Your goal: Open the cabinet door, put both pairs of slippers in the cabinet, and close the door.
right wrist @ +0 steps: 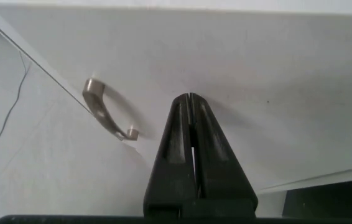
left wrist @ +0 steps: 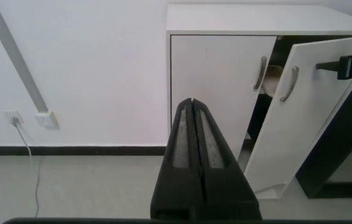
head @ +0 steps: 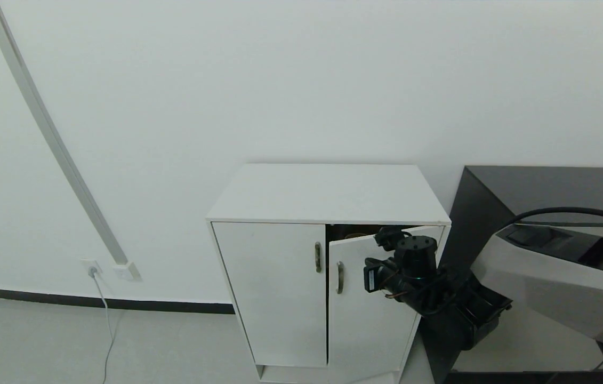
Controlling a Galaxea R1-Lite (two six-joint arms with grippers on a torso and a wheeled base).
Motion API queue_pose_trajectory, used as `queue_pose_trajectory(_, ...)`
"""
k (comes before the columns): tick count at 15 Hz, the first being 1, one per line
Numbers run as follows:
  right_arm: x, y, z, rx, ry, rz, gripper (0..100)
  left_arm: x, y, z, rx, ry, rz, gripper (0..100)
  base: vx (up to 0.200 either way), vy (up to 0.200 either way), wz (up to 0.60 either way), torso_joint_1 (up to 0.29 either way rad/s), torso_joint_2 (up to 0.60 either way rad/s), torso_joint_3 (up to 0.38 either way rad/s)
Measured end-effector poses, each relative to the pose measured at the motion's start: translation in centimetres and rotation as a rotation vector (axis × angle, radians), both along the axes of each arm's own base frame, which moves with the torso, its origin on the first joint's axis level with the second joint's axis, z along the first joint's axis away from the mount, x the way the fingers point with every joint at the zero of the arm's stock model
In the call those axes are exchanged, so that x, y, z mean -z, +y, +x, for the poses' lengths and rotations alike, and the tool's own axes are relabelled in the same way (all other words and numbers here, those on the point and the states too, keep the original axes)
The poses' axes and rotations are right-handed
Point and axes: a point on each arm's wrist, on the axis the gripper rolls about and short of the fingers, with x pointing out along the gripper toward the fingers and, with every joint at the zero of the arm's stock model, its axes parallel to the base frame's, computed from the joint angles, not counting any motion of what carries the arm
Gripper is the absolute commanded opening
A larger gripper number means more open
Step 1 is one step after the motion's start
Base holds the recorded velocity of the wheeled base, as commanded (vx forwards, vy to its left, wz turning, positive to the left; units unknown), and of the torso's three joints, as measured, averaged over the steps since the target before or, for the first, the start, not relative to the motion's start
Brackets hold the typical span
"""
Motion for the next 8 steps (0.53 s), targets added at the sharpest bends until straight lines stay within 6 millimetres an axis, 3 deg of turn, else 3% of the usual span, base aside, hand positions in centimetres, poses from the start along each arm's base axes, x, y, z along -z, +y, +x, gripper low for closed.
queue_pose_trajectory(8,0.8,-0.2,2.3,0.029,-0.025,0.015,0,0.0,0.0,0.0,0.0,0.001,-0.001,0,0.0,0.0,0.0,0.0,0.0,0.0)
